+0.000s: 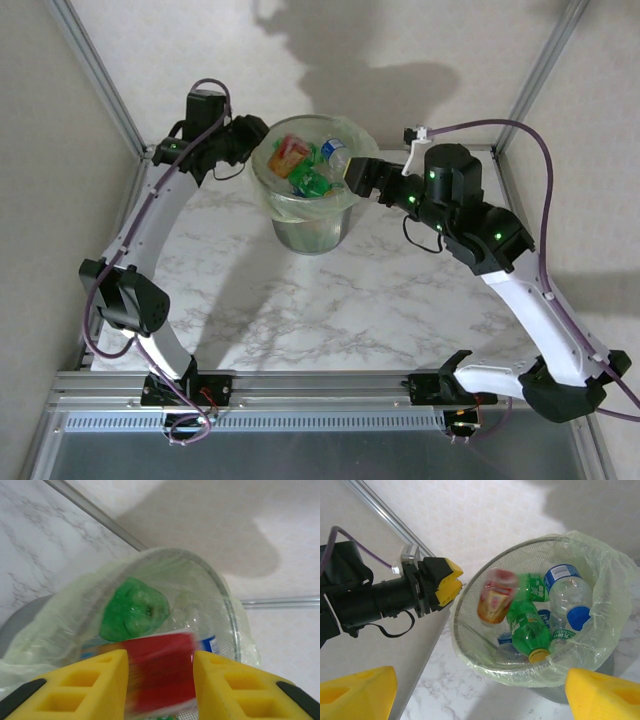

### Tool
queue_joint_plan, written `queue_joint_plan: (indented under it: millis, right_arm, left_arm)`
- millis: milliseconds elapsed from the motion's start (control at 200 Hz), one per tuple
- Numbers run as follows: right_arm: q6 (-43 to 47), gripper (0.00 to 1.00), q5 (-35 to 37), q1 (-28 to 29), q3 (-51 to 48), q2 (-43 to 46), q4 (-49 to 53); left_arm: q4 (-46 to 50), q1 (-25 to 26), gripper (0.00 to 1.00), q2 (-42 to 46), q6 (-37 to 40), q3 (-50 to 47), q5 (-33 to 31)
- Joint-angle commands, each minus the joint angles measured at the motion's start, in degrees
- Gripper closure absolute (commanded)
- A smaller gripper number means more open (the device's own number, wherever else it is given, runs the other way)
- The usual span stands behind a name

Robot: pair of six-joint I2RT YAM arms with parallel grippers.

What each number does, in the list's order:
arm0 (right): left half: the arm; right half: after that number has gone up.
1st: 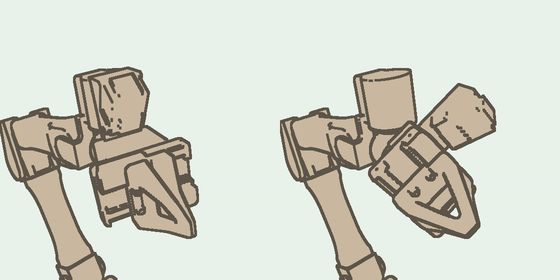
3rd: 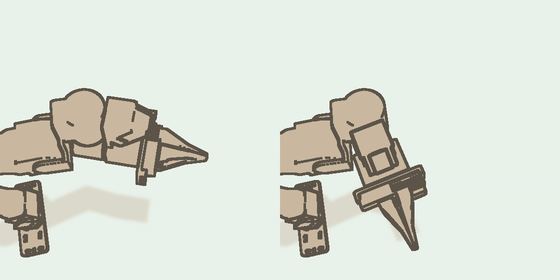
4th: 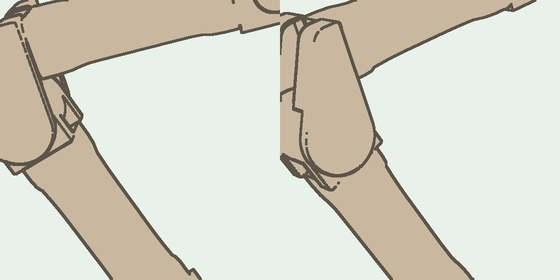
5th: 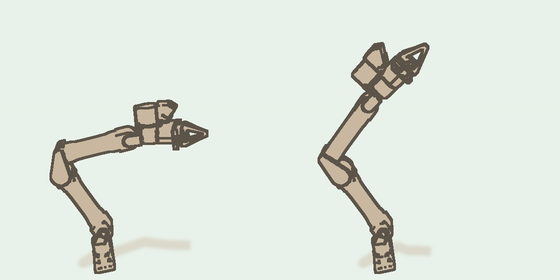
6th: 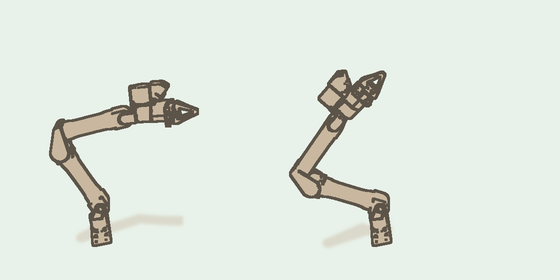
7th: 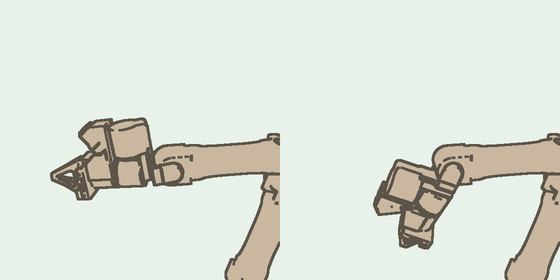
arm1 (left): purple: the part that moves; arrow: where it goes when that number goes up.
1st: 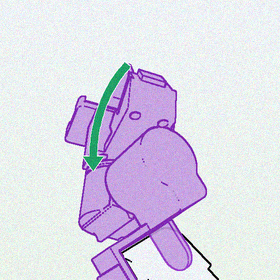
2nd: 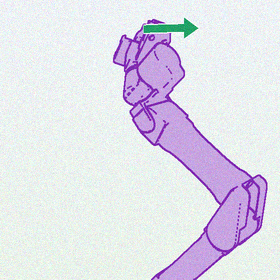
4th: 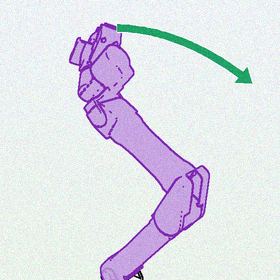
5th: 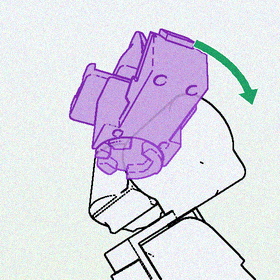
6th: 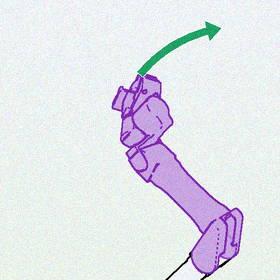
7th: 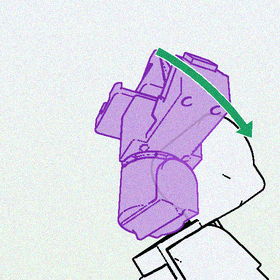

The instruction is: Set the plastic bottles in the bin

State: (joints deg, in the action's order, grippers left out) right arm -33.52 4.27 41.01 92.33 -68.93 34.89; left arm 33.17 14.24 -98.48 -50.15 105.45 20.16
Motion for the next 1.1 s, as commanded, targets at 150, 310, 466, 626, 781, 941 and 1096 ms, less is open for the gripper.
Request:
queue_joint_plan:
  millis: [150,310,466,626,781,941,1096]
  right_arm:
    - [1.0,0.13,-0.5,-0.4,1.7,-0.3,-1.1]
    - [0.5,0.12,0.6,-0.4,1.0,0.5,-0.7]
    - [0.1,0.12,1.3,-0.4,0.9,0.8,-0.2]
    - [-1.1,0.14,0.7,-0.4,-0.5,0.8,-1.1]
    - [-2.1,0.16,0.4,-0.4,-2.0,1.7,-1.9]
    - [-2.2,0.17,2.0,-0.4,-3.3,3.7,-0.5]
    - [-2.7,0.17,3.2,-0.4,-5.0,5.6,0.2]
  left_arm:
    - [1.5,1.2,0.58,5.5,1.8,-0.8,-1.0]
    - [3.7,1.2,0.45,9.0,4.6,1.2,-3.9]
    - [1.0,1.1,0.43,11.9,4.8,-0.4,-4.0]
    - [-0.8,2.5,0.57,7.2,1.9,2.4,0.6]
    - [-2.1,5.4,0.64,3.0,1.1,3.8,0.8]
    - [-2.0,7.7,0.66,0.6,1.4,4.2,1.0]
    - [-1.2,7.8,0.64,0.6,2.4,3.5,-0.7]
